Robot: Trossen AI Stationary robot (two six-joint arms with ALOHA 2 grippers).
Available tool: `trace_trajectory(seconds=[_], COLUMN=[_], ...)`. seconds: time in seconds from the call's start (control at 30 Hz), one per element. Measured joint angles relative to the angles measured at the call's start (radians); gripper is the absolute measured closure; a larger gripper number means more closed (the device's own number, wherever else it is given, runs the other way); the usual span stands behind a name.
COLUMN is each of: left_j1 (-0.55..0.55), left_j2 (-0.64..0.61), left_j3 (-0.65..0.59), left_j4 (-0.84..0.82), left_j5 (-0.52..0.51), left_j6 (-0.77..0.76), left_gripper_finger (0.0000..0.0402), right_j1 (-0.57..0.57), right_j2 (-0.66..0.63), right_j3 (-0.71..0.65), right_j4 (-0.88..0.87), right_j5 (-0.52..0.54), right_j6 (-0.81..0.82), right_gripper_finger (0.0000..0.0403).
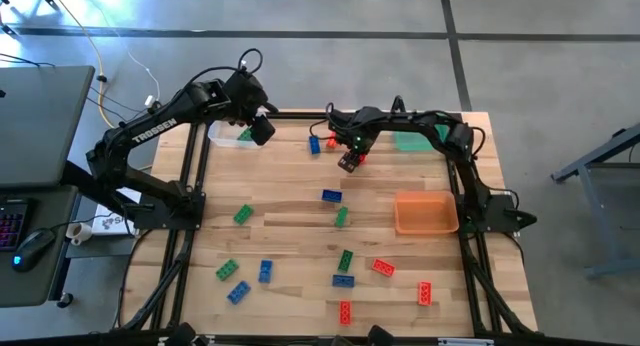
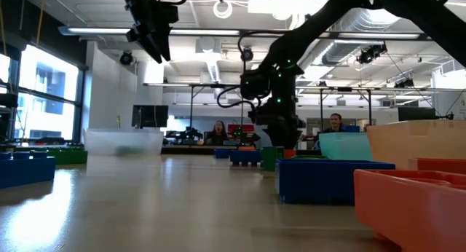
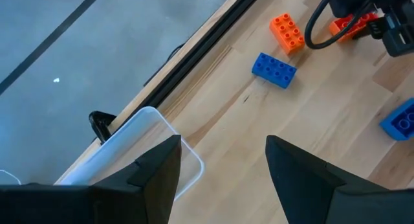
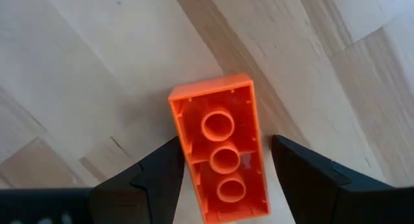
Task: Sort & place blocks by color
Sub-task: Put the orange game piece into the blue bin
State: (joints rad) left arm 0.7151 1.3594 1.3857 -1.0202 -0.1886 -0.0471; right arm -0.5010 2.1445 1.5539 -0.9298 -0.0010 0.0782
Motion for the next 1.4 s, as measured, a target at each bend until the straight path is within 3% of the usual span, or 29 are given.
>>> trace_trajectory(seconds=[0.13,0.33,0.53,1.0,1.23,1.4], left_j1=[0.0,0.0,0.0,0.0,0.0,-0.002], left_j2=[0.0,0.0,0.0,0.0,0.0,0.0], left_j3=[0.0,0.0,0.0,0.0,0.0,0.0], left_j4=[0.001,0.001,-0.001,-0.004,-0.004,-0.004], left_j5=[-0.002,-0.002,-0.002,-0.001,0.0,0.014], left_j6=[-0.002,-0.002,-0.002,-0.002,-0.002,-0.002], left_gripper_finger=[0.019,0.019,0.019,0.019,0.019,0.019], right_j1=[0.001,0.0,0.009,0.034,0.013,-0.071], right_j2=[0.007,0.005,-0.012,-0.254,-0.447,-0.613], right_j3=[0.002,0.001,-0.005,-0.018,-0.197,-0.366], right_j4=[-0.015,-0.035,-0.097,-0.189,-0.184,-0.102], right_j5=[0.001,0.004,0.011,0.284,0.422,0.462], right_j6=[0.017,0.03,0.058,0.149,0.251,0.311], right_gripper_finger=[0.0207,0.0292,0.0293,0.0293,0.0293,0.0293])
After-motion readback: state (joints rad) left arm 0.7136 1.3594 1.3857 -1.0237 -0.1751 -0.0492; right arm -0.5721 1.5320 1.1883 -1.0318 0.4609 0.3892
